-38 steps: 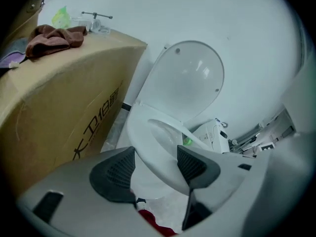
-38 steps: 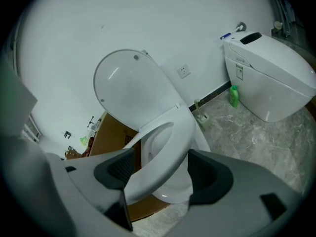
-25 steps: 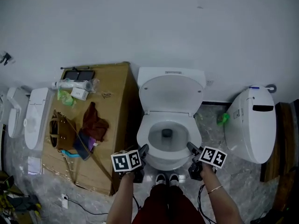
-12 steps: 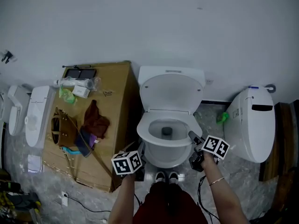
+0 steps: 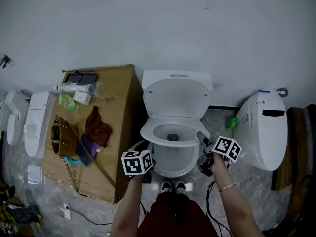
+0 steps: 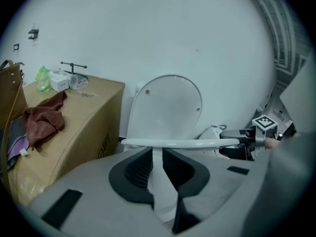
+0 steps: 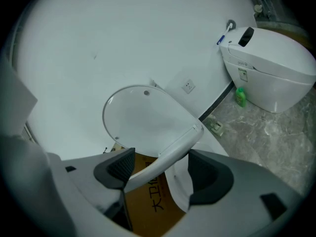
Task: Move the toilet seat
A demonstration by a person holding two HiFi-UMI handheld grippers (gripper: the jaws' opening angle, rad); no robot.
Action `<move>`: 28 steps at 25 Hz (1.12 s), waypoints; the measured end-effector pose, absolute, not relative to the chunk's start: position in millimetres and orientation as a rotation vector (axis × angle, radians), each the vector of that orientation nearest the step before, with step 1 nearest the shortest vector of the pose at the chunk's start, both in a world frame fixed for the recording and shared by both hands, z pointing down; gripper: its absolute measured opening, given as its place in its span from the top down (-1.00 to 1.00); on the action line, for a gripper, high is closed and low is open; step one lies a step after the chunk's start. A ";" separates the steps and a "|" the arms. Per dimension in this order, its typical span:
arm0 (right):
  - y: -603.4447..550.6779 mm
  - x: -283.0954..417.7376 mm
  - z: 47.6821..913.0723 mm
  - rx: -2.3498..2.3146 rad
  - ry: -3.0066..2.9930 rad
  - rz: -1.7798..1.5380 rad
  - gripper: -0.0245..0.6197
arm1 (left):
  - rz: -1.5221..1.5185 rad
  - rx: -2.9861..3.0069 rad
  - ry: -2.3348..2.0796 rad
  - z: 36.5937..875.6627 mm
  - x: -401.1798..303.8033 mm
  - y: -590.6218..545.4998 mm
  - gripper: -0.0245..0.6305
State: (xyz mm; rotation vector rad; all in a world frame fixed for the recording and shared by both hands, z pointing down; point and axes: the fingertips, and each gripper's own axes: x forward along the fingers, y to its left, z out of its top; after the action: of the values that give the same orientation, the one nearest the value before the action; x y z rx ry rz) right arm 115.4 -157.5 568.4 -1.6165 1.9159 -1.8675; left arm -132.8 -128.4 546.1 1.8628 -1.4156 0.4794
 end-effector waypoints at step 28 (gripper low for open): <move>-199.2 106.2 474.9 -1.591 2.500 -1.094 0.70 | 0.388 1.926 -1.459 508.4 -132.4 -208.4 0.72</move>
State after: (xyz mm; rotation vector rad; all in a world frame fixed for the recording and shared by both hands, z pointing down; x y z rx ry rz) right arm 106.2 -199.2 474.9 -1.5915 2.5000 -1.0942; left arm -132.4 -208.4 508.4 1.9255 -1.4590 0.3876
